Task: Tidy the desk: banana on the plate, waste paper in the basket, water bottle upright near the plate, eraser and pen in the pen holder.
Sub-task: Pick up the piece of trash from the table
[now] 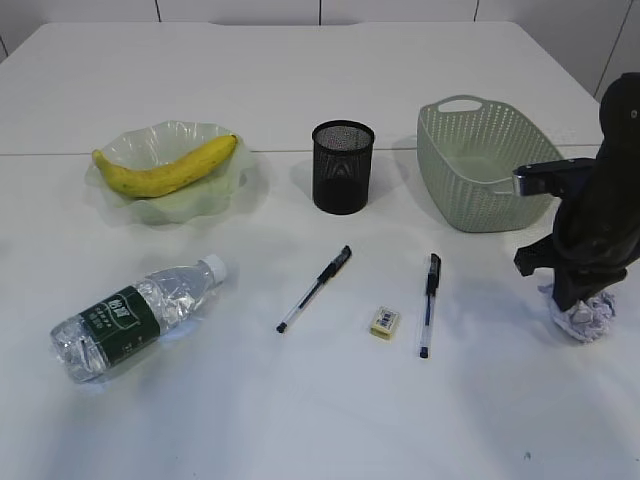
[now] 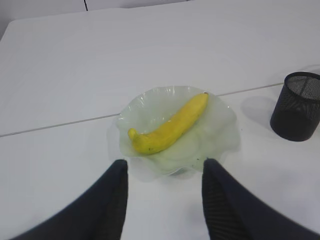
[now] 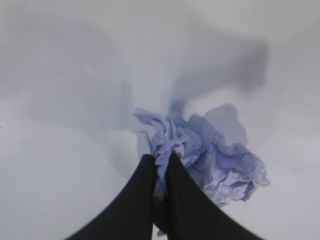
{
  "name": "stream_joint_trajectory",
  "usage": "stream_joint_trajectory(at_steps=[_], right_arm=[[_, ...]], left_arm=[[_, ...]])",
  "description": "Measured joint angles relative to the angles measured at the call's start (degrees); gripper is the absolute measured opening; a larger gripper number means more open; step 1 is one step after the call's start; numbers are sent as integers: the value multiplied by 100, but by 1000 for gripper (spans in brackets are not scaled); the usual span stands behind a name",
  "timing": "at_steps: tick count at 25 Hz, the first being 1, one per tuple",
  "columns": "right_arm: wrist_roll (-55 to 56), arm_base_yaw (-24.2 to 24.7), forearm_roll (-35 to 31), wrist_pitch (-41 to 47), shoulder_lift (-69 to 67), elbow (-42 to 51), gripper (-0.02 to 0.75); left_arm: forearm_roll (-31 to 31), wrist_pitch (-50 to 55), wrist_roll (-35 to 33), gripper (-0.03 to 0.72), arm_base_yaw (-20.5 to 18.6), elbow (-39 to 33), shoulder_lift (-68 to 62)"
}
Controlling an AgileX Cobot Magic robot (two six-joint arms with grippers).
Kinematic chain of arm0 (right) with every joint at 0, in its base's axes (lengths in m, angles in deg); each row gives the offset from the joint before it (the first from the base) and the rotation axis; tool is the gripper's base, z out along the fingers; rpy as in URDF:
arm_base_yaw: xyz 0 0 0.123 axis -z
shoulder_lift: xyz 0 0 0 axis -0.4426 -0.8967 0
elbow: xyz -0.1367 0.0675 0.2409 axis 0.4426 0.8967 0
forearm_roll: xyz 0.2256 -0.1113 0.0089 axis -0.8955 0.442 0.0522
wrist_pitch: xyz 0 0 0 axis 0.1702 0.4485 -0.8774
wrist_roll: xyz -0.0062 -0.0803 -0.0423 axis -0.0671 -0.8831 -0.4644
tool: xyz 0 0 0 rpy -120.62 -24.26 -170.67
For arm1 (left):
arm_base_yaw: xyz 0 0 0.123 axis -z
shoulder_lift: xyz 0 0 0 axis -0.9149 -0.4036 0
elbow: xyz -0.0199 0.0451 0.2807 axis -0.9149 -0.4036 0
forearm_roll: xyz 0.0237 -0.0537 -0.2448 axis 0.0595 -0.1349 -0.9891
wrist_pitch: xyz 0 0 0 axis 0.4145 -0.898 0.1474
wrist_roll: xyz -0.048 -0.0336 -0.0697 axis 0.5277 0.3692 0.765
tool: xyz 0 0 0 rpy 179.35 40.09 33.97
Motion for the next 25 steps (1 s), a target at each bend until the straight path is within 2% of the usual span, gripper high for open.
stream_joint_trajectory(at_steps=[6, 18, 25], right_arm=[[0, 0, -67, 522, 0, -327, 16], [0, 0, -307, 1491, 0, -1587, 15], [-10, 0, -532, 1650, 0, -2436, 15]], left_arm=[[0, 0, 0, 341, 0, 0, 9], [0, 0, 0, 341, 0, 0, 9], [0, 0, 0, 340, 0, 0, 9]])
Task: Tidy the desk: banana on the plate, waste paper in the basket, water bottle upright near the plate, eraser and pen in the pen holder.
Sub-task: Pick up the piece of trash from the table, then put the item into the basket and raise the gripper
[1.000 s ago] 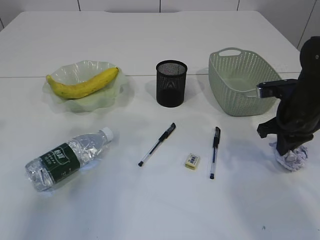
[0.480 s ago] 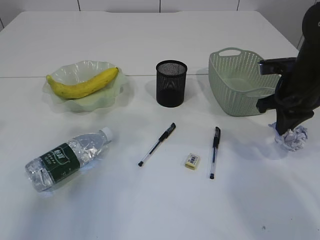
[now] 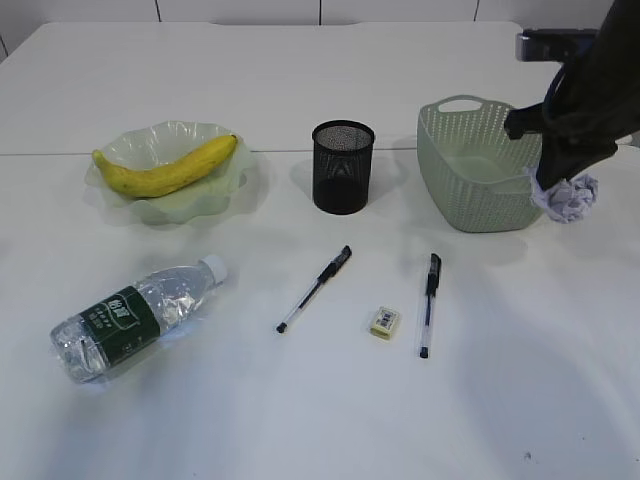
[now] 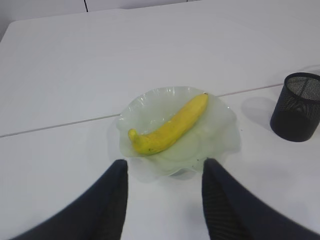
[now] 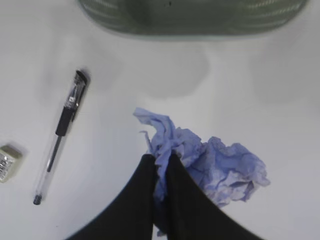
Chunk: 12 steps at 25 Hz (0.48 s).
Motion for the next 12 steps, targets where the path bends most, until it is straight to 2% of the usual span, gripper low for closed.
stream_joint_trajectory(at_steps=[5, 12], right_arm=[[-3, 0, -42, -214, 0, -442, 15], [-242, 0, -42, -1126, 0, -736, 15]], left_arm=[[0, -22, 0, 340, 0, 0, 0], [0, -210, 0, 341, 0, 0, 0]])
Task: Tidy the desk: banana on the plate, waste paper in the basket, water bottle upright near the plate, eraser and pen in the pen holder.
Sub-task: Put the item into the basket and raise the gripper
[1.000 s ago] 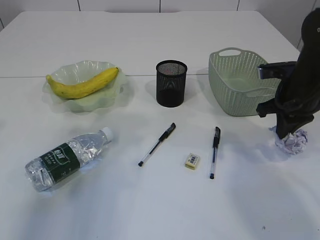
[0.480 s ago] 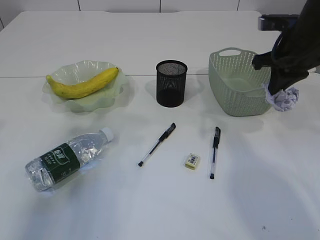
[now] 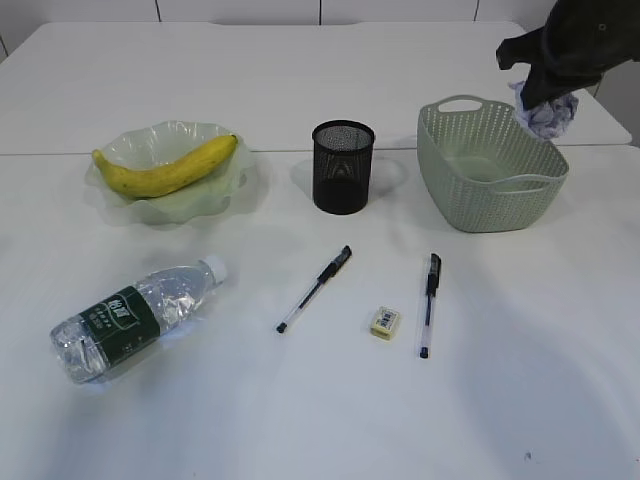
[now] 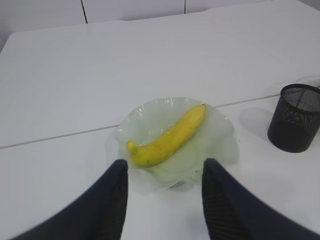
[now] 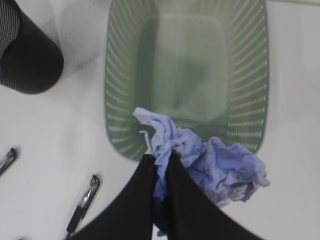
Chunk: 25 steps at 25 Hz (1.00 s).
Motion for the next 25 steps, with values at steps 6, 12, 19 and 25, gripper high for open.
stream_joint_trajectory(at_steps=[6, 12, 19, 25], right_arm=[[-125, 0, 0, -1001, -81, -10, 15], [-255, 0, 0, -1534, -380, -10, 15], [-473, 0, 105, -1914, -830, -28, 15], [-549, 0, 129, -2543, -1112, -117, 16]], left_arm=[[0, -132, 0, 341, 0, 0, 0], [0, -174, 0, 341, 0, 0, 0], [0, -174, 0, 341, 0, 0, 0], [0, -174, 0, 341, 0, 0, 0]])
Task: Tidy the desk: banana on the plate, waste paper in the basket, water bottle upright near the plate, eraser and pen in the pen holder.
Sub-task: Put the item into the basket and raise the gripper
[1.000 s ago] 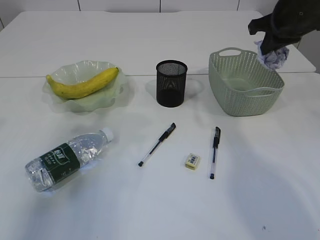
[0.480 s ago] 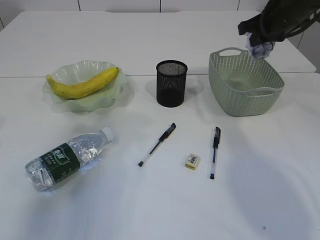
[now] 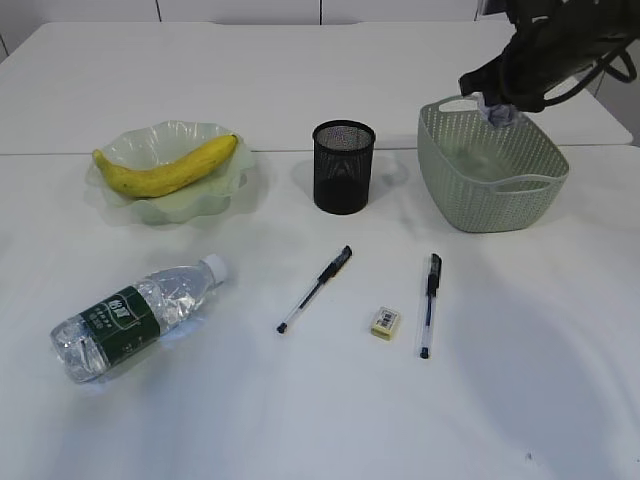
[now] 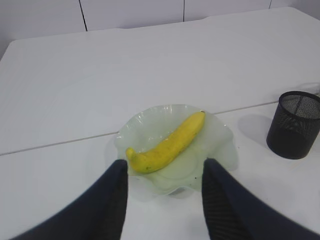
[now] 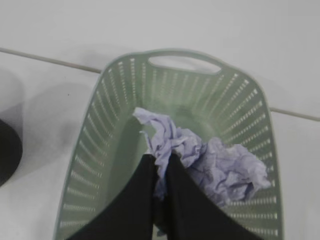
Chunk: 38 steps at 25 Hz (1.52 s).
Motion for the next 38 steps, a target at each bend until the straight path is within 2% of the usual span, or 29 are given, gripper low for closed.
stream_joint_trajectory(at_steps=[8, 20, 31, 35, 38], right_arm=[[-10, 0, 10, -796, -90, -21, 20], [-14, 10, -3, -670, -756, -21, 31], [-14, 10, -288, -739, -1055, -21, 46], [-14, 10, -298, -739, -1055, -21, 102], [9, 10, -298, -739, -1055, -21, 203]], left_arm=[[0, 0, 0, 341, 0, 0, 0], [0, 0, 0, 341, 0, 0, 0], [0, 0, 9, 340, 0, 0, 0], [0, 0, 9, 341, 0, 0, 0], [0, 0, 9, 340, 0, 0, 0]])
